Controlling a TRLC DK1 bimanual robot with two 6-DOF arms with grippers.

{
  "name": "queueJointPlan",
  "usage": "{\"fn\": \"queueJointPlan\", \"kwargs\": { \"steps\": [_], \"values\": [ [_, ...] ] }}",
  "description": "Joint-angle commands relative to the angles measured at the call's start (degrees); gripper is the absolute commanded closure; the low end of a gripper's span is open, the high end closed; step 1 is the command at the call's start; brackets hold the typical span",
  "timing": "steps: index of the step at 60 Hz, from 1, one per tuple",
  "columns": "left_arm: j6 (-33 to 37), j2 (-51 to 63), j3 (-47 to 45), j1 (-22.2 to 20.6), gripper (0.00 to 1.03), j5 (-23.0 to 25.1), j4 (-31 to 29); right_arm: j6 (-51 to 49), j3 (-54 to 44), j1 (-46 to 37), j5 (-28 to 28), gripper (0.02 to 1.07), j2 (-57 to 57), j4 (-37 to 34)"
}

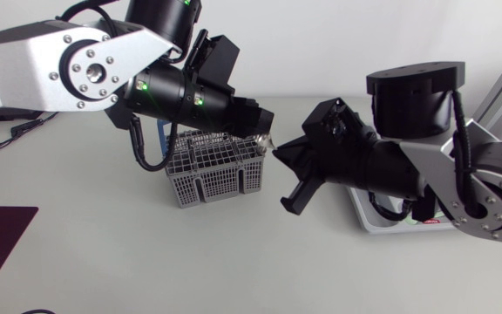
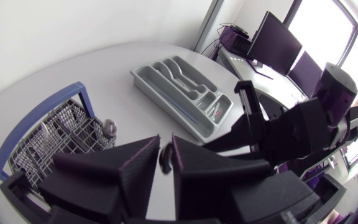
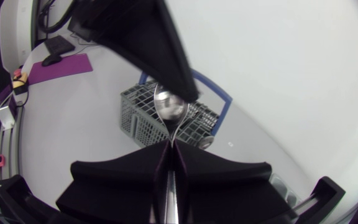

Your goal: Unload the cutlery basket into the drawer organizer.

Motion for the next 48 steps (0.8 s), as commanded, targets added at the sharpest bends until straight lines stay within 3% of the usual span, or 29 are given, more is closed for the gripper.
{"fn": "queueJointPlan", "kwargs": {
  "steps": [1,4,7,17,24,36,48],
  "values": [
    [-1.23,-0.94,2.03,0.46,0.35,0.47,1.13,0.19,-0.02,0.03,-2.03,1.01,-1.13,-1.52],
    [-1.32,-1.20,2.21,0.72,0.31,0.82,1.22,-0.42,-0.64,-0.41,-2.99,1.01,-1.92,-2.31],
    [-1.41,-1.82,2.29,0.98,0.21,1.17,1.40,-1.21,-1.17,-1.03,-4.05,1.01,-2.71,-3.10],
    [-0.97,-2.96,3.61,3.01,0.14,1.26,1.31,-5.08,-3.63,-6.65,-9.85,1.01,-7.81,-8.03],
    [0.52,-2.69,4.14,5.47,0.14,1.26,1.13,-11.23,-5.21,-15.35,-18.11,1.01,-11.67,-14.44],
    [6.06,0.38,4.32,6.61,0.14,1.17,-0.10,-32.06,-5.56,-37.15,-33.67,1.01,-12.02,-29.03],
    [8.96,2.84,3.79,6.35,0.14,0.47,-0.36,-58.25,-2.92,-55.96,-40.52,1.01,-2.97,-41.42]
  ]
}}
